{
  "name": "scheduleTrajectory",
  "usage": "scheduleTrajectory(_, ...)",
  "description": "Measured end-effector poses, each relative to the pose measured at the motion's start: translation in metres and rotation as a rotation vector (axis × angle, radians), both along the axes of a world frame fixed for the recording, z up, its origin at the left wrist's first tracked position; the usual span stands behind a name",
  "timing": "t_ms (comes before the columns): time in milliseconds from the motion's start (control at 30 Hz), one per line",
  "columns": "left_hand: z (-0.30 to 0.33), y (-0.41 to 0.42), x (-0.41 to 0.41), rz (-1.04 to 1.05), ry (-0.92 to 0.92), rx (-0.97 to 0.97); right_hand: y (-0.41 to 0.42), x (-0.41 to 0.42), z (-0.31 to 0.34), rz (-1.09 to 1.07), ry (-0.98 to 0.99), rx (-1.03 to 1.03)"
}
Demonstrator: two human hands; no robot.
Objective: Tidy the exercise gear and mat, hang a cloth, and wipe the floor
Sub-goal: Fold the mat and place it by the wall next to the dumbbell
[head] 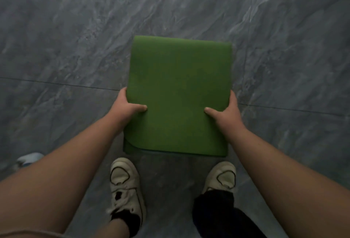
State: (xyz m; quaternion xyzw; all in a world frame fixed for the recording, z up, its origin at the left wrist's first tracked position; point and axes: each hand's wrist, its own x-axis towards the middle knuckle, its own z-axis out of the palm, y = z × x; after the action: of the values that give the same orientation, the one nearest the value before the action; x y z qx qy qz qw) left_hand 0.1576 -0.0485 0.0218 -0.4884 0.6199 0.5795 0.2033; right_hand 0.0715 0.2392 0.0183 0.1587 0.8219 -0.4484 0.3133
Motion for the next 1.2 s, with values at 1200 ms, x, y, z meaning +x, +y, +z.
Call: scheduleTrajectory(1200,0.850,0.346,-0.041,-0.796,0.733,0.094,0.319,0.200,0.854,-0.902,0.634,-0.110)
